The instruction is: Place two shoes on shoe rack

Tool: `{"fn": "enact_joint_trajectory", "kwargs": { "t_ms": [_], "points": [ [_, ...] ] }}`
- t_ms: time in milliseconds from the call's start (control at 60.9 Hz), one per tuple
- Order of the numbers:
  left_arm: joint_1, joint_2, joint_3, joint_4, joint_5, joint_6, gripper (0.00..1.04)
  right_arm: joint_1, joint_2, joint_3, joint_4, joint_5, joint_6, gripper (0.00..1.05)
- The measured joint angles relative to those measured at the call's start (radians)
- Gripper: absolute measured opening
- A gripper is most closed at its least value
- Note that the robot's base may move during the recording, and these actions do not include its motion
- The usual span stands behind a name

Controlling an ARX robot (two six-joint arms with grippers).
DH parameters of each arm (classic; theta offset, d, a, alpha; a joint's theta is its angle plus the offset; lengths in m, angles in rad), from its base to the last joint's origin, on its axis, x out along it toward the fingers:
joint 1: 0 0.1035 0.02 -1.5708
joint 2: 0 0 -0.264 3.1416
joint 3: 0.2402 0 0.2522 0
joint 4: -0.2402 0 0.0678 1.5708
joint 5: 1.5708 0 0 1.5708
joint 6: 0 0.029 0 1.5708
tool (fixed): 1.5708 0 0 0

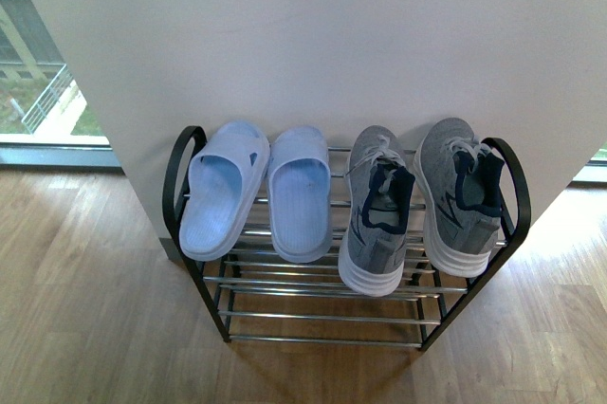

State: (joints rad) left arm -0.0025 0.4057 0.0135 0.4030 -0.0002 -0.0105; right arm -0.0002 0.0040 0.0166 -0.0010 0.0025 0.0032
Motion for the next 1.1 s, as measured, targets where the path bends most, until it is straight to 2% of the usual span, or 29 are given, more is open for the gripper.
{"fn": "enact_joint_trajectory", "kwargs": {
  "t_ms": [789, 904, 1101],
  "points": [
    [0.000, -0.227, 0.000, -0.224, 0.000, 0.000, 0.01, 0.000, 0.000, 0.000, 0.000, 0.000, 0.000, 0.95],
    [0.000, -0.364, 0.000, -0.390, 0.000, 0.000, 0.01, 0.000, 0.000, 0.000, 0.000, 0.000, 0.000, 0.95],
    [0.000, -0.389, 0.000, -0.404, 0.000, 0.001, 0.01, 0.000, 0.001, 0.000, 0.000, -0.001, 0.000, 0.95]
  ]
}}
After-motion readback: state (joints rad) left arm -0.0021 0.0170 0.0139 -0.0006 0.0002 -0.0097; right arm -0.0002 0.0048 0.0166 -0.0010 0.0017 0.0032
